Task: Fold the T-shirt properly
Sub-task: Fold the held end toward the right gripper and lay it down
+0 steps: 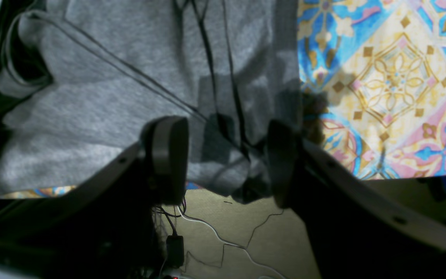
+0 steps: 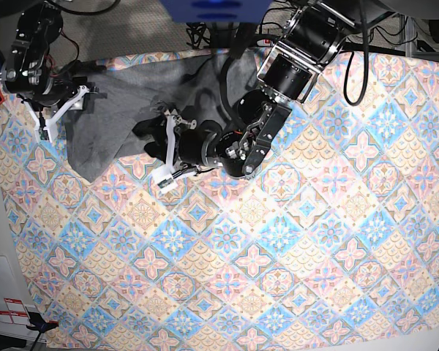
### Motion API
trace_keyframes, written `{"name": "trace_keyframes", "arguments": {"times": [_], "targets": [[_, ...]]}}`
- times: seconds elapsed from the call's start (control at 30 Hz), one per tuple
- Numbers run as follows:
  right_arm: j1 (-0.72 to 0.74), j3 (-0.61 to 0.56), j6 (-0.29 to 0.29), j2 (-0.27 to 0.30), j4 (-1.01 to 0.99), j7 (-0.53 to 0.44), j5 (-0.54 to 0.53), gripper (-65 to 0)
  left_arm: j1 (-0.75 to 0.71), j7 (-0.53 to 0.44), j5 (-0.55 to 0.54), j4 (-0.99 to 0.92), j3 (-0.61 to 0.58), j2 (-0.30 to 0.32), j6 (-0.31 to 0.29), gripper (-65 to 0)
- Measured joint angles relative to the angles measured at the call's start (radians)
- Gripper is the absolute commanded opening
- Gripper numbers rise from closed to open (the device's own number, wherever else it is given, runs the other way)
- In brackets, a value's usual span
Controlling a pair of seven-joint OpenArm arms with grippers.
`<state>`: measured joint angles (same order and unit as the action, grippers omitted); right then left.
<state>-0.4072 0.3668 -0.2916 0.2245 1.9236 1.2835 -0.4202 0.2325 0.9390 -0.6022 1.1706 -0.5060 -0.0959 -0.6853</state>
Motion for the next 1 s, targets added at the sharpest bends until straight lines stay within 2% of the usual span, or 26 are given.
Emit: {"name": "trace_keyframes", "arguments": {"times": [0.1, 0.2, 0.27, 0.4, 0.53, 0.63, 0.77, 0.83, 0.9, 1.0], "targets": [[-0.001, 0.0, 0.0, 0.0, 0.0, 0.0, -0.003, -32.8, -0.001, -0.046, -0.035, 0.0, -0.029, -0.01, -0.002, -33.5], [-0.001, 0.0, 0.0, 0.0, 0.0, 0.0, -0.002, -32.8, 0.0, -0.046, -0.04, 0.0, -0.09, -0.018, -0.001, -33.7], [0.0, 0.0, 0.0, 0.0, 0.0, 0.0, -0.003, -32.8, 0.0, -0.049, -0.052, 0.0, -0.088, -0.03, -0.005, -34.0], [-0.005, 0.0, 0.0, 0.002, 0.0, 0.0, 0.001, -32.8, -0.003, -0.057, -0.053, 0.021, 0.053, -0.017, -0.002, -34.1], [-0.005, 0.0, 0.0, -0.001, 0.0, 0.0, 0.0, -32.8, -0.018, -0.056, -0.05, 0.137, 0.115, 0.059, 0.001, -34.1], [-0.003, 0.0, 0.0, 0.0, 0.0, 0.0, 0.0, -32.8, -0.037, 0.035, -0.053, 0.248, 0.099, 0.107, -0.009, -34.1], [0.002, 0.001, 0.0, 0.0, 0.0, -0.001, 0.0, -32.8, -0.093, 0.111, -0.05, 0.371, 0.112, 0.229, -0.003, -34.1], [0.003, 0.001, 0.0, -0.003, 0.0, -0.001, -0.003, -32.8, -0.156, 0.12, -0.044, 0.423, 0.135, 0.311, -0.001, -34.1], [0.001, 0.001, 0.0, -0.002, 0.0, -0.003, -0.003, -32.7, -0.224, 0.135, -0.043, 0.465, 0.17, 0.36, -0.003, -34.1], [0.014, 0.002, 0.0, -0.001, 0.0, 0.003, 0.0, -32.6, -0.352, 0.131, -0.051, 0.562, 0.269, 0.39, -0.006, -34.0]]}}
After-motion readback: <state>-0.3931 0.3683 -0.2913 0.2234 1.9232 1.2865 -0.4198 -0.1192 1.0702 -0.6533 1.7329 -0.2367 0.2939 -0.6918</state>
